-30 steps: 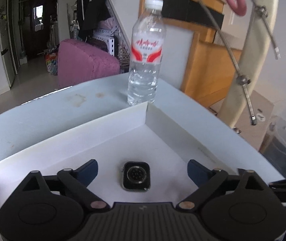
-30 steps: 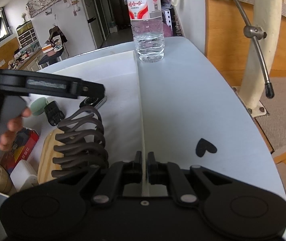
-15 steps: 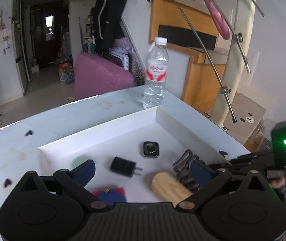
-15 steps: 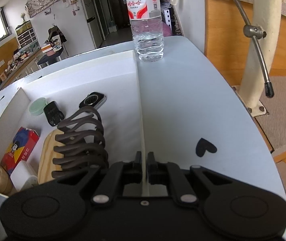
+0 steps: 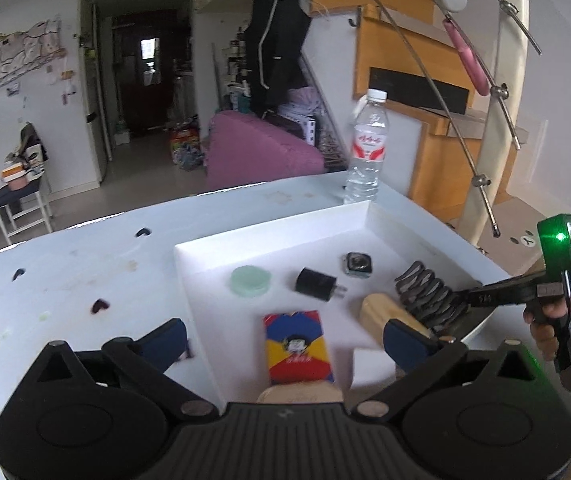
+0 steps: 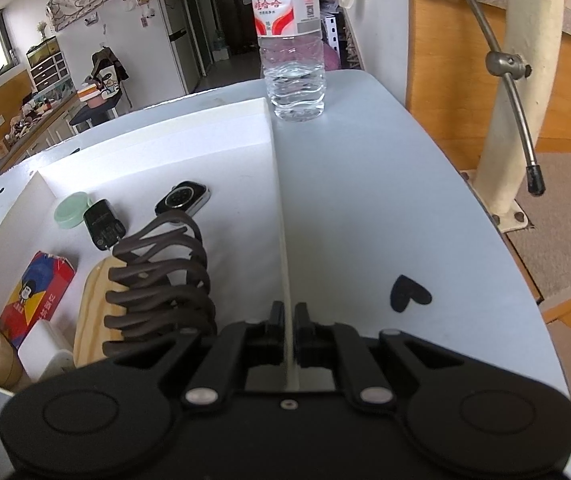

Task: Organize rigid objects

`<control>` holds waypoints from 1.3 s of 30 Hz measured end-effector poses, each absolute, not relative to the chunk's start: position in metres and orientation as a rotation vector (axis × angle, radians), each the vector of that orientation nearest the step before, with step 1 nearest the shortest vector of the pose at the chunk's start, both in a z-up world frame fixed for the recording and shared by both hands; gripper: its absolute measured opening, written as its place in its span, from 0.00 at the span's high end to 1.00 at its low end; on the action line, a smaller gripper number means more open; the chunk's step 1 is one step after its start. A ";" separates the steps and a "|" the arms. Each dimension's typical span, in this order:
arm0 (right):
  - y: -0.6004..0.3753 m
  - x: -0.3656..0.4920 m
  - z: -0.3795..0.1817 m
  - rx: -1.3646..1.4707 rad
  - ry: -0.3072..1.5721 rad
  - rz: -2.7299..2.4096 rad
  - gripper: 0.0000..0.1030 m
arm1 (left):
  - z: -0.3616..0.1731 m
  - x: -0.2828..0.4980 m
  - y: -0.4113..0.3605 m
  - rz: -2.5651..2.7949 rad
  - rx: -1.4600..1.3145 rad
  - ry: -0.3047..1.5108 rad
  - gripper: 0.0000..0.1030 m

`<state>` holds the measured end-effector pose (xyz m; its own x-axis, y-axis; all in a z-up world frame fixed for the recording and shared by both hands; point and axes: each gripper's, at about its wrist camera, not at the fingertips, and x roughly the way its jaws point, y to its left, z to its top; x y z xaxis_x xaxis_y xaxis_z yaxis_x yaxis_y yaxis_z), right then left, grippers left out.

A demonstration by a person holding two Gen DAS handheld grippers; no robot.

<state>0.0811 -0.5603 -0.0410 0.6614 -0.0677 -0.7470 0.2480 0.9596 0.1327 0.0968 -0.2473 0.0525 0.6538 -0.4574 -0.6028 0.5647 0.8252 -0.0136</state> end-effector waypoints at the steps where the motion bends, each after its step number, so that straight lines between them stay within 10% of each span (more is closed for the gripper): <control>1: -0.560 0.081 -0.041 0.233 0.831 -0.181 0.95 | 0.052 0.095 -0.244 -0.573 0.178 0.631 0.00; 15: -0.566 0.079 -0.040 0.272 0.829 -0.197 0.93 | 0.042 0.083 -0.228 -0.515 0.125 0.630 0.00; 35: -0.438 -0.036 0.063 0.150 0.474 -0.282 0.01 | 0.035 0.069 -0.210 -0.470 0.119 0.608 0.00; 39: -0.417 -0.048 0.060 0.099 0.479 -0.339 0.01 | 0.033 0.060 -0.204 -0.467 0.131 0.596 0.00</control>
<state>-0.0481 -0.4171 0.0599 0.8330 -0.2963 -0.4672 0.3421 0.9395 0.0142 0.0604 -0.2037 0.0331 0.7272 -0.3854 -0.5680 0.4595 0.8881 -0.0144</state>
